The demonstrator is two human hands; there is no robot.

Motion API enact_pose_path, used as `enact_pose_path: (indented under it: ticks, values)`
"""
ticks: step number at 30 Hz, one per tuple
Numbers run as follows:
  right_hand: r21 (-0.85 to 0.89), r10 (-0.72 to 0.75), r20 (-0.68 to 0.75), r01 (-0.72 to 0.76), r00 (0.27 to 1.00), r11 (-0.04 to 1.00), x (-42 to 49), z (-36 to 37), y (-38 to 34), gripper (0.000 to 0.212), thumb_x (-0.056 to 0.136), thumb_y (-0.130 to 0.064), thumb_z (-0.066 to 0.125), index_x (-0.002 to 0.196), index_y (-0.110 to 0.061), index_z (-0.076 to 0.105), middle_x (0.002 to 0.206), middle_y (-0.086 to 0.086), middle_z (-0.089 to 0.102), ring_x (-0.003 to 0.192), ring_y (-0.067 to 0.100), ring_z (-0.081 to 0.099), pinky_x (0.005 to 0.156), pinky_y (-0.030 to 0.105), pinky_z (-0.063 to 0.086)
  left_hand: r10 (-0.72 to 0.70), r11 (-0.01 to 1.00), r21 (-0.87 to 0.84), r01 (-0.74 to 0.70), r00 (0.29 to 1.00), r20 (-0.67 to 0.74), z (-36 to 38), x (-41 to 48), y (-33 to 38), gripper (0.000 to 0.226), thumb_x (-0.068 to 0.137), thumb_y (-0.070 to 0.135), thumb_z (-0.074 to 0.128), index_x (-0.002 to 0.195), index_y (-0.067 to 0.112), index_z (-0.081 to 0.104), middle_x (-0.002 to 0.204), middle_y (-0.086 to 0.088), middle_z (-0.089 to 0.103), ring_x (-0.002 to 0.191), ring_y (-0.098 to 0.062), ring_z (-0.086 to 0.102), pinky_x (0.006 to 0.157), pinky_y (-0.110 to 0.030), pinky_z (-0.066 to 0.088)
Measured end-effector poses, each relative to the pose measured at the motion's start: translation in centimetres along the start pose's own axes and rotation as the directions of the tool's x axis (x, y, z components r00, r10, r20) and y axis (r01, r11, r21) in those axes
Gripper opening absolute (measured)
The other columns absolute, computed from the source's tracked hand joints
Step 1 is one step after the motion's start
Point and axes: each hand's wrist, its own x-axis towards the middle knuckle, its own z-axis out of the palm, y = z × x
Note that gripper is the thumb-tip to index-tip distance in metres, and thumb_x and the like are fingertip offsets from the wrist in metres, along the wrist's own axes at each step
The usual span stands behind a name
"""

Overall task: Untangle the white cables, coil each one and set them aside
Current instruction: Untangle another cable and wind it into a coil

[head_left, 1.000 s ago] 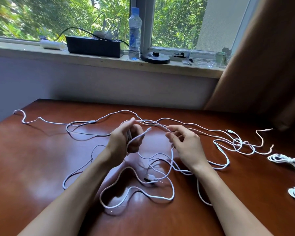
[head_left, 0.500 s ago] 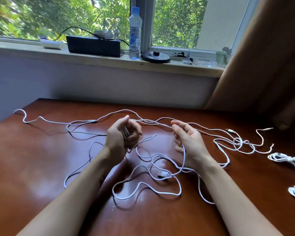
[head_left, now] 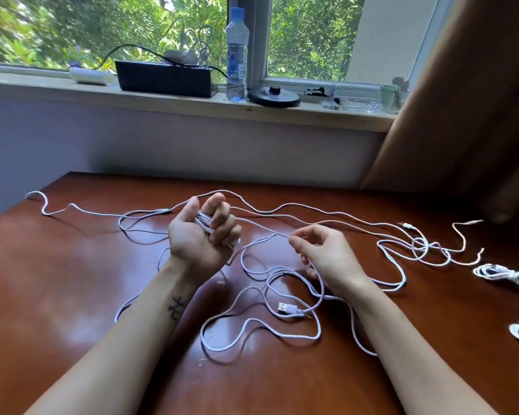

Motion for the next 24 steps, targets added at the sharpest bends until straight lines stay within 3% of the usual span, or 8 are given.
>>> enact_pose_path:
  ticks: [2,4,9,10,12,14,20,24]
  values:
    - [-0.138,-0.062,0.008,0.063,0.998,0.988,-0.1,-0.1,0.0,0.005,0.090,-0.012,0.074,0.092,-0.010,0.071,0.073,0.007,0.062,0.053,0.011,0.054,0.037,0.021,0.040,-0.009,0.999,-0.041,0.009,1.000,0.003,-0.1,0.2,0.2,0.065,0.105,0.047,0.021,0.107,0.006,0.072,0.063,0.002,0.032,0.044,-0.012,0.024,0.046,-0.023,0.026]
    - [-0.239,-0.111,0.054,0.121,0.992,0.963,-0.2,0.0,0.0,0.004,0.088,-0.014,0.077,0.088,-0.014,0.073,0.073,0.007,0.065,0.049,0.009,0.056,0.039,0.022,0.042,-0.009,0.998,-0.067,0.006,0.999,-0.034,-0.5,0.5,0.4,0.063,0.104,0.049,0.024,0.129,0.003,0.059,0.069,0.001,0.037,0.049,-0.013,0.029,0.051,-0.025,0.030]
    - [-0.324,-0.165,0.196,0.222,0.967,0.920,-0.7,0.3,-0.2,0.005,0.085,-0.020,0.080,0.086,-0.022,0.076,0.075,0.006,0.073,0.056,0.010,0.058,0.054,0.028,0.048,0.035,0.998,-0.043,-0.040,0.994,-0.102,-0.4,0.9,0.5,0.020,0.103,0.029,0.037,0.090,0.015,0.043,0.079,-0.007,0.050,0.054,-0.015,0.037,0.063,-0.030,0.035]
    - [-0.304,-0.167,0.212,0.227,0.963,0.925,-0.8,0.4,-0.2,0.004,0.085,-0.021,0.080,0.086,-0.023,0.076,0.073,0.006,0.072,0.055,0.012,0.056,0.052,0.032,0.047,0.056,0.998,0.007,-0.056,0.987,-0.151,-0.4,1.1,0.4,0.020,0.105,0.029,0.036,0.096,0.016,0.047,0.080,-0.007,0.052,0.053,-0.014,0.037,0.064,-0.030,0.035]
    - [-0.235,-0.169,0.244,0.228,0.955,0.945,-1.1,0.6,-0.7,0.005,0.088,-0.018,0.078,0.090,-0.022,0.075,0.065,0.000,0.068,0.048,0.013,0.052,0.042,0.031,0.042,0.143,0.979,0.171,-0.108,0.967,-0.213,-0.3,1.5,0.1,0.032,0.108,0.031,0.035,0.139,0.026,0.042,0.083,-0.006,0.054,0.054,-0.012,0.038,0.064,-0.029,0.035]
    - [-0.124,-0.140,0.296,0.183,0.945,0.975,-1.5,0.6,-1.2,0.009,0.090,-0.010,0.074,0.096,-0.017,0.074,0.057,-0.005,0.060,0.040,0.010,0.046,0.039,0.023,0.038,0.229,0.922,0.359,-0.146,0.953,-0.201,-0.5,1.8,-0.3,0.051,0.109,0.028,0.034,0.155,0.041,0.016,0.083,-0.003,0.055,0.057,-0.010,0.039,0.064,-0.027,0.035]
    - [0.114,-0.094,0.430,0.049,0.898,0.992,-1.7,0.6,-1.6,0.024,0.095,0.001,0.064,0.115,-0.010,0.070,0.094,0.006,0.059,0.062,0.012,0.054,0.065,0.029,0.057,0.343,0.709,0.667,-0.229,0.938,-0.043,-0.9,2.0,-1.2,0.050,0.110,0.022,0.035,0.157,0.034,0.023,0.084,-0.001,0.058,0.061,-0.010,0.041,0.060,-0.020,0.041]
    - [0.167,-0.063,0.436,-0.012,0.898,0.986,-1.6,0.4,-1.6,0.024,0.096,-0.001,0.064,0.117,-0.011,0.069,0.101,0.006,0.059,0.069,0.012,0.052,0.060,0.024,0.056,0.364,0.481,0.839,-0.255,0.929,0.074,-1.7,1.9,-1.6,0.054,0.109,0.027,0.039,0.158,0.037,0.019,0.096,-0.005,0.062,0.068,-0.013,0.048,0.070,-0.025,0.045]
